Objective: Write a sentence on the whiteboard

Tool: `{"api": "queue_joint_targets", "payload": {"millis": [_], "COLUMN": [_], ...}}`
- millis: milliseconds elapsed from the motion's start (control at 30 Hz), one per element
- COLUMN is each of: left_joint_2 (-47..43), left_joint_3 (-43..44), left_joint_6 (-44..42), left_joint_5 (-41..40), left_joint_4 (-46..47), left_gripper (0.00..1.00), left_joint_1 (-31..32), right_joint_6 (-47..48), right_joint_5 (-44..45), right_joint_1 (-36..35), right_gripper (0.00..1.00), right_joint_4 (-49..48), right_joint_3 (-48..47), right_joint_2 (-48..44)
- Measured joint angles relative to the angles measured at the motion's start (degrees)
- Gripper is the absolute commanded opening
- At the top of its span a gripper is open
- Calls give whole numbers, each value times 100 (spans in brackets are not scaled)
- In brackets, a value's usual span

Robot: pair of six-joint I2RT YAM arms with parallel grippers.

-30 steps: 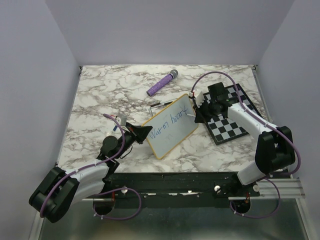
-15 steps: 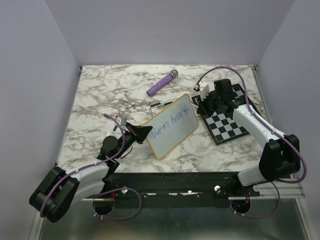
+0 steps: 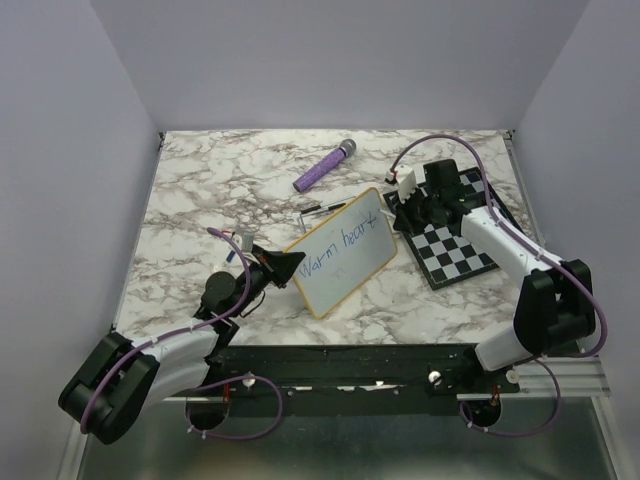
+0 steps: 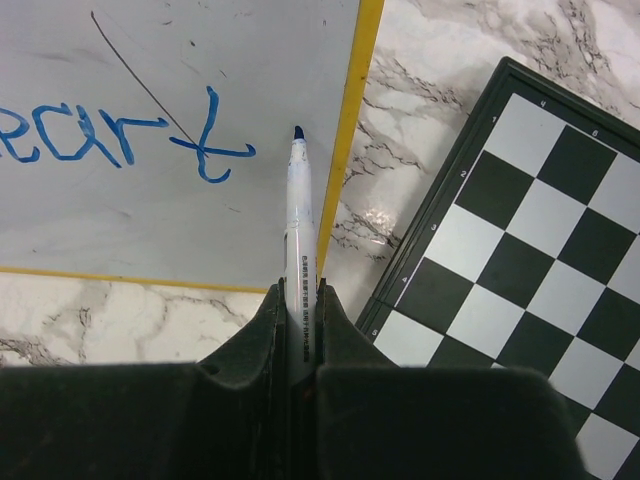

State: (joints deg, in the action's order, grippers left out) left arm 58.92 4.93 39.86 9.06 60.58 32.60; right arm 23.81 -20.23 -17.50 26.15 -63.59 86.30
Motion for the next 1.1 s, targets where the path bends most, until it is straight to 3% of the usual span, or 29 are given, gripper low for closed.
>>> {"api": "queue_joint_targets", "payload": {"millis": [1100], "left_joint_2": [107], "left_joint_3": [0], "left_joint_6": [35], "left_joint_5": [-2], "left_joint_4": [103], "left_gripper": [0], "left_joint_1": [0], "right_joint_6": [168], "right_joint_5": [-247], "right_joint_1": [15], "right_gripper": [1], "right_joint_4": [317], "right_joint_3": [0], "right_joint_2": [210]}}
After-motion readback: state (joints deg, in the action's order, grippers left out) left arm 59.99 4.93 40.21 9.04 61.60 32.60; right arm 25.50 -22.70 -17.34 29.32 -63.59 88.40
